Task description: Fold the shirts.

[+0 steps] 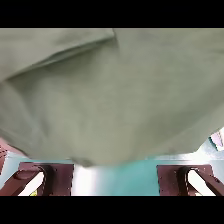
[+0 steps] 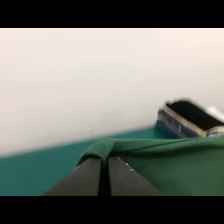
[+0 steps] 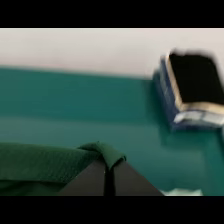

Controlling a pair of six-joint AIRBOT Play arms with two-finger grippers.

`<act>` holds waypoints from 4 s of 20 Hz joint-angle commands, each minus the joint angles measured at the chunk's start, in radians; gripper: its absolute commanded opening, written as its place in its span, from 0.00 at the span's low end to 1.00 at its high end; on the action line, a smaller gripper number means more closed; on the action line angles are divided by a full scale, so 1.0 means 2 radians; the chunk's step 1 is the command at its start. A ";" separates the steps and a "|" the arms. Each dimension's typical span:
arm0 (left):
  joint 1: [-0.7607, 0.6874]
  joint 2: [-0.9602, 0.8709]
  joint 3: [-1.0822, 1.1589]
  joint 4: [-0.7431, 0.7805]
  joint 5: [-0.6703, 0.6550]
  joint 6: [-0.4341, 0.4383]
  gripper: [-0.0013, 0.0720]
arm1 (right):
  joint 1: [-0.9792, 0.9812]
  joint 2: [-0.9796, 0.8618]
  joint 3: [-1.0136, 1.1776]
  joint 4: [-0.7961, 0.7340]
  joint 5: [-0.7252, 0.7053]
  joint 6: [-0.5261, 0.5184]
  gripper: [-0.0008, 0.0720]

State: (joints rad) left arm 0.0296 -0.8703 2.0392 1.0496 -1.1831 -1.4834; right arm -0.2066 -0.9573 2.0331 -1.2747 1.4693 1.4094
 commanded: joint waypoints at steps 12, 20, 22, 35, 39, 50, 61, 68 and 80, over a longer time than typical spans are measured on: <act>0.001 -0.401 -0.176 -0.003 0.045 0.074 0.05 | 0.092 -0.392 -0.098 -0.001 -0.047 0.010 0.03; 0.005 -0.426 -0.173 -0.040 0.180 0.141 0.05 | 0.093 -0.461 -0.008 -0.001 -0.101 0.025 0.03; 0.007 -0.426 -0.173 -0.035 0.097 0.141 0.05 | 0.095 -0.440 -0.058 -0.006 -0.068 0.025 0.03; 0.007 -0.426 -0.264 0.047 -0.016 0.093 0.35 | 0.119 -0.332 -0.337 -0.023 -0.145 0.025 0.10; 0.007 -0.414 -0.262 0.086 -0.039 0.060 0.68 | 0.108 -0.320 -0.323 0.022 -0.116 0.025 0.58; 0.007 -0.080 -0.671 0.072 -0.077 0.020 0.68 | 0.078 -0.112 -0.452 0.026 -0.141 0.018 0.58; 0.007 -0.017 -0.827 -0.072 0.035 0.039 0.68 | 0.077 -0.073 -0.459 0.026 -0.136 0.019 0.58; 0.007 -0.017 -0.827 -0.088 0.069 0.041 0.18 | 0.077 -0.061 -0.494 0.005 -0.087 0.019 0.58; 0.007 -0.017 -0.826 -0.110 0.034 0.101 0.05 | -0.159 -0.001 -0.774 0.025 -0.032 -0.007 0.57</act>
State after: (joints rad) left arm 0.0433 -0.9054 0.3870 0.8368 -1.1091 -1.3018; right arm -0.4248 -0.9684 0.5888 -1.2678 1.3991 1.4288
